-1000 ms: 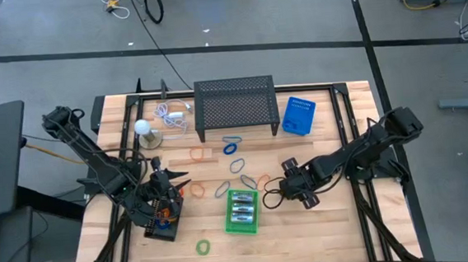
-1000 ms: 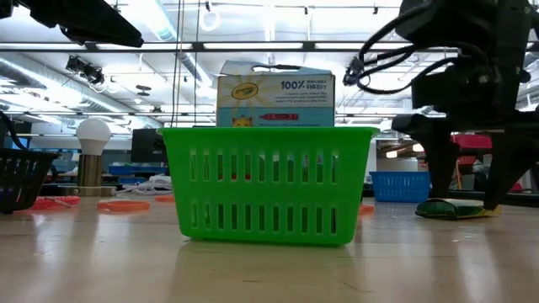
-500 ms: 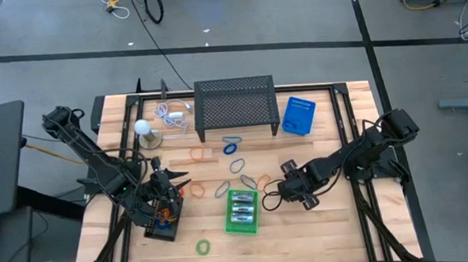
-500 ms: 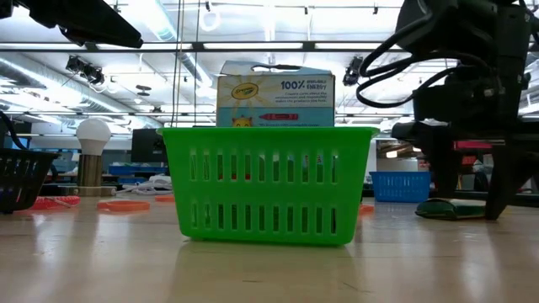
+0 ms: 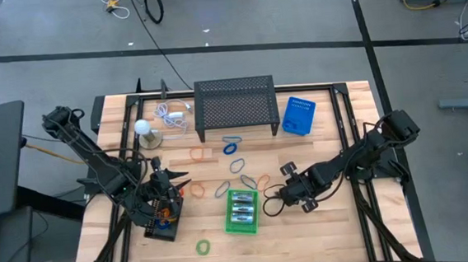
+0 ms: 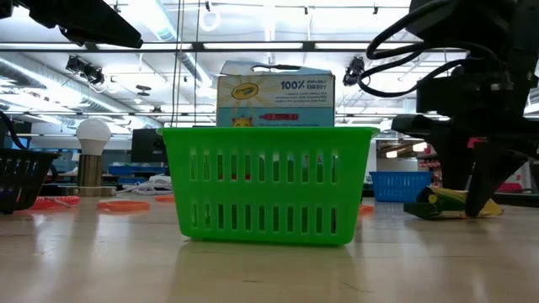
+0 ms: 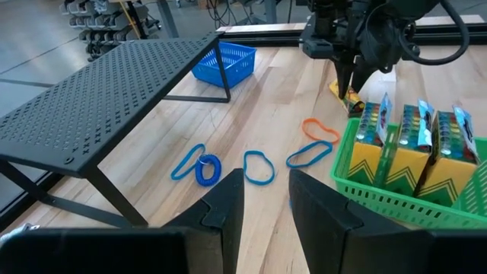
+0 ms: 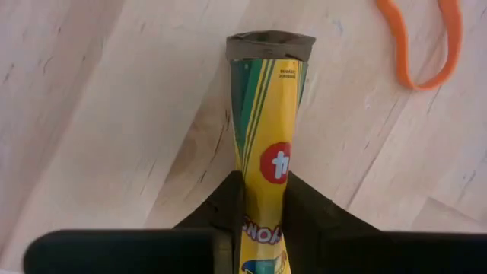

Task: Pick & Place Office Desk Supplies
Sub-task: Put the crayon box into the green bin

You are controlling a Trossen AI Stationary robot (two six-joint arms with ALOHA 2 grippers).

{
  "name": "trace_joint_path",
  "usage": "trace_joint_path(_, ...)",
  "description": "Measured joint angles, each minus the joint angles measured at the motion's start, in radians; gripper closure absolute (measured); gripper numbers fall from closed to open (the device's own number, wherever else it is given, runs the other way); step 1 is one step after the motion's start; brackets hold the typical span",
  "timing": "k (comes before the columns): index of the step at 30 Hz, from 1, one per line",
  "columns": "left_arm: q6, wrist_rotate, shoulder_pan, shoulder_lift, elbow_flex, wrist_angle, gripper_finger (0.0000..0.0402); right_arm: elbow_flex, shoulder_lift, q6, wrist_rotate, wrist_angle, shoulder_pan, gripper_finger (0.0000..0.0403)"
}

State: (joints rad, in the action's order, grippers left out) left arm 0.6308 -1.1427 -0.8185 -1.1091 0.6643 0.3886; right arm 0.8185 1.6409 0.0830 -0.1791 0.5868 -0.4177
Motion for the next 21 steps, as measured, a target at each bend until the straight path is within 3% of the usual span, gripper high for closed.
trace_joint_path(5,0.001,0.0,0.0,0.0,0.0,0.001,0.0287,-0.001,0.0,-0.014,0.003,0.007,0.0,0.0323)
trace_joint_path(21,0.001,0.003,0.0,0.0,0.0,0.001,0.0287,-0.002,-0.009,-0.038,0.005,-0.001,-0.002,0.034)
